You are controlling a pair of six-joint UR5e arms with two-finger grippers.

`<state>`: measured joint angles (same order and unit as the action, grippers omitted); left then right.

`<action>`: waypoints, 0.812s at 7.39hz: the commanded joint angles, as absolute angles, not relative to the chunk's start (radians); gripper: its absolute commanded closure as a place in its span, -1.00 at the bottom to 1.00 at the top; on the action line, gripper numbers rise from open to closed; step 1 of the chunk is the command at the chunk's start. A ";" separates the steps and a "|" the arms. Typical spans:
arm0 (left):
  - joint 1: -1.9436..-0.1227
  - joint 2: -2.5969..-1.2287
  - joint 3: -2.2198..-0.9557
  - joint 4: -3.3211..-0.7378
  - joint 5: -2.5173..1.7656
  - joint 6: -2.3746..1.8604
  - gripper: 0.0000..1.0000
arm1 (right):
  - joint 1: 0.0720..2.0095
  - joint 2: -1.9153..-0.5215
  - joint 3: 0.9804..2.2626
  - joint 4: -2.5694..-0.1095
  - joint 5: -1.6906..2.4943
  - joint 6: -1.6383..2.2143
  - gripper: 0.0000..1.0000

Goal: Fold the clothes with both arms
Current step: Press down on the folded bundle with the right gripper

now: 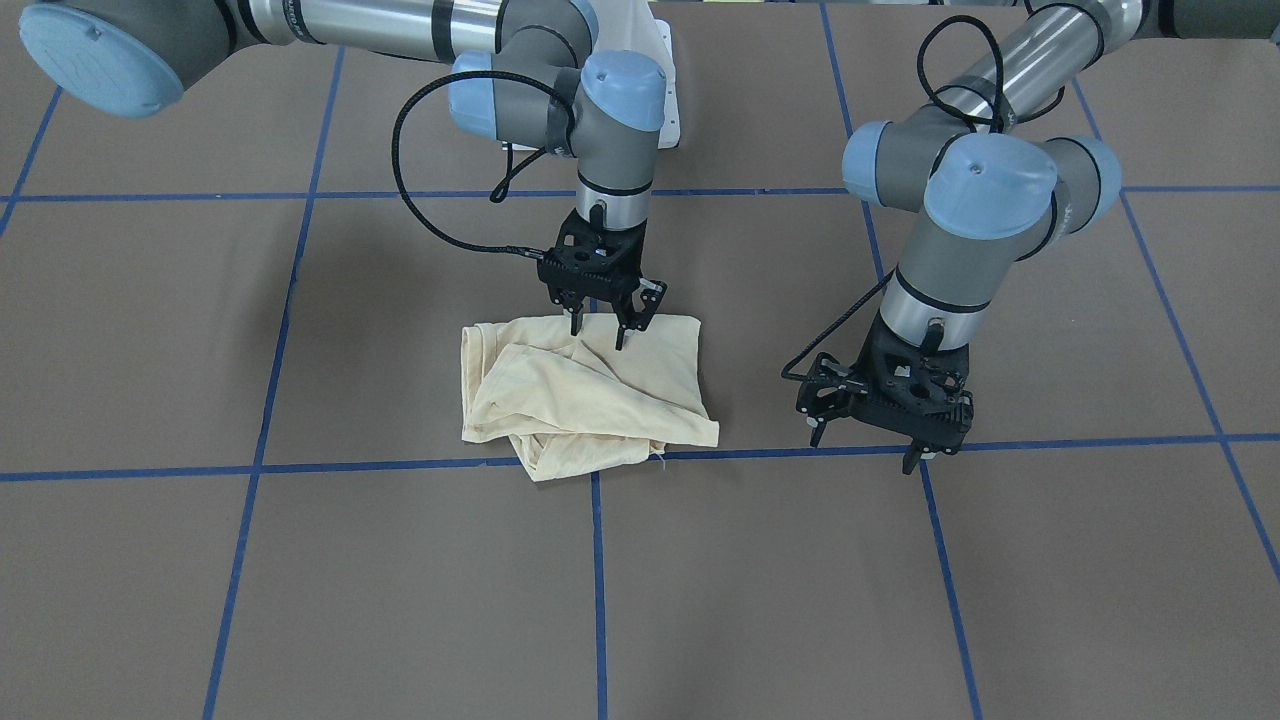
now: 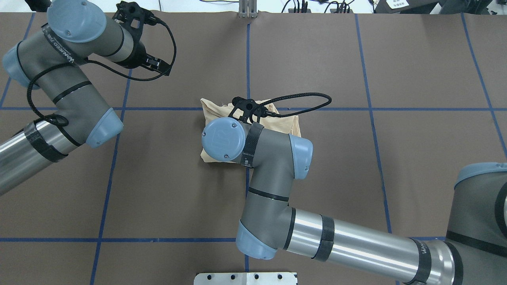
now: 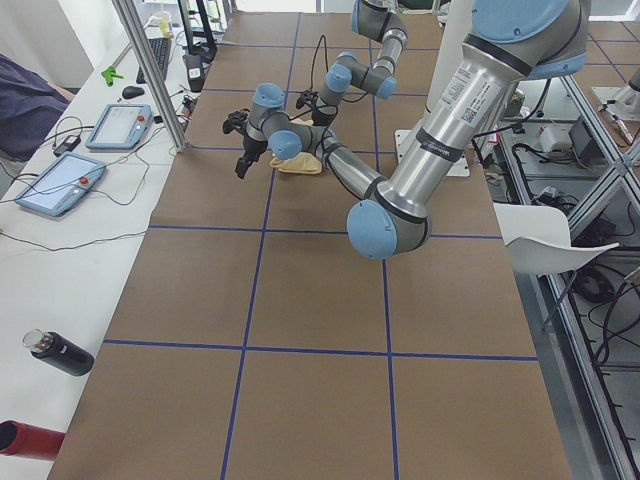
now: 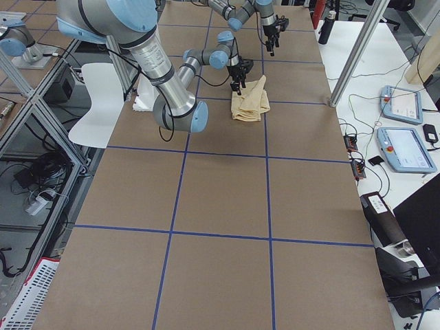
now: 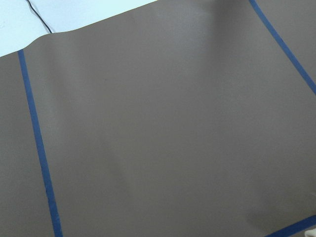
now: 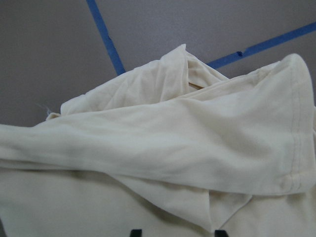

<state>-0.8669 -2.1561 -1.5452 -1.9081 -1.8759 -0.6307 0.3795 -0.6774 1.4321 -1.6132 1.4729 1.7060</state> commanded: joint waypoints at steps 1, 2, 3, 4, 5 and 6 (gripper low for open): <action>-0.868 -2.151 -1.552 -1.908 -1.876 -0.630 -1.00 | 0.371 -0.675 1.396 -1.612 1.445 1.718 0.11; -0.870 -2.151 -1.552 -1.908 -1.876 -0.634 -1.00 | 0.376 -0.673 1.396 -1.612 1.440 1.714 0.39; -0.870 -2.151 -1.552 -1.908 -1.876 -0.634 -1.00 | 0.389 -0.673 1.384 -1.611 1.425 1.697 0.68; -0.870 -2.149 -1.552 -1.908 -1.876 -0.634 -1.00 | 0.420 -0.675 1.382 -1.608 1.422 1.663 0.91; -0.870 -2.151 -1.552 -1.908 -1.876 -0.634 -1.00 | 0.454 -0.673 1.356 -1.605 1.420 1.607 1.00; -0.870 -2.149 -1.552 -1.908 -1.876 -0.634 -1.00 | 0.494 -0.673 1.321 -1.577 1.395 1.562 1.00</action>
<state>-0.8697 -2.1500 -1.5523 -1.9083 -1.8761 -0.6335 0.4455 -0.6739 1.3590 -1.6002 1.4167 1.6226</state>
